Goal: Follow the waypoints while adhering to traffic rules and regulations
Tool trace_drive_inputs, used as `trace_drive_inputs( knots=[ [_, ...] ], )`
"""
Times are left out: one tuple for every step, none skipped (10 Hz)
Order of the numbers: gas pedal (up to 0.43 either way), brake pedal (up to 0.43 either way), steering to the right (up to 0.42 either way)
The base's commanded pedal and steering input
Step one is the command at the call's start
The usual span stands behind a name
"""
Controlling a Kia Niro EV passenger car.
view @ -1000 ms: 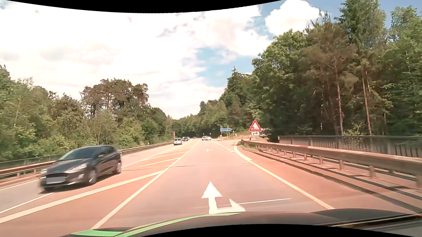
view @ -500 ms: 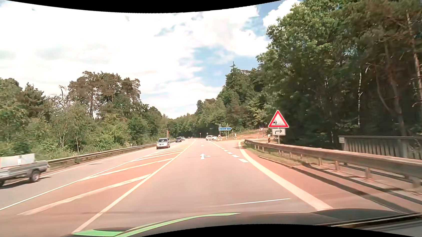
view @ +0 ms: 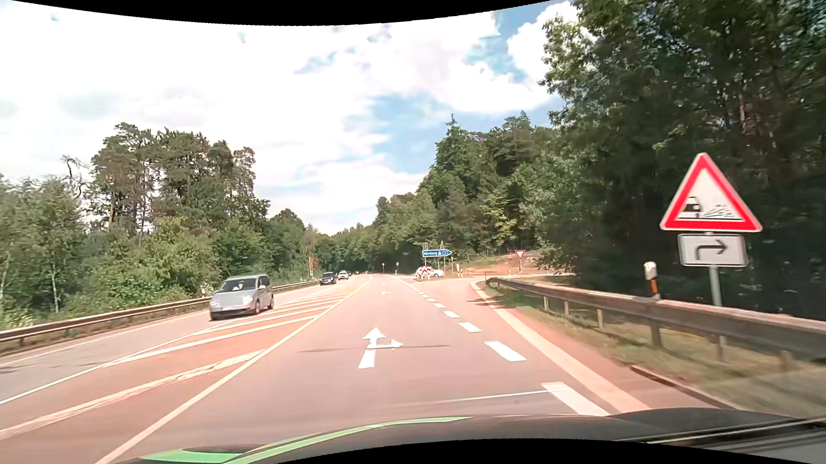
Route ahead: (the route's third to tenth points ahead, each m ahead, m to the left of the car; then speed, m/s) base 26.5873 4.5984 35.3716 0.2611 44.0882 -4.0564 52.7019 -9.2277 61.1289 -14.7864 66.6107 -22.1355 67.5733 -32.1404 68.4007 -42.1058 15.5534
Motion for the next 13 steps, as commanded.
trace_drive_inputs(
  knots=[
    [0.0, 0.091, 0.016],
    [0.0, 0.098, 0.016],
    [0.0, 0.11, 0.015],
    [0.0, 0.122, 0.018],
    [0.0, 0.134, 0.02],
    [0.0, 0.152, 0.02],
    [0.0, 0.165, 0.02],
    [0.0, 0.171, 0.022],
    [0.0, 0.177, 0.024],
    [0.0, 0.183, 0.024],
    [0.0, 0.201, 0.022],
    [0.0, 0.201, 0.024],
    [0.0, 0.201, 0.028]
  ],
)
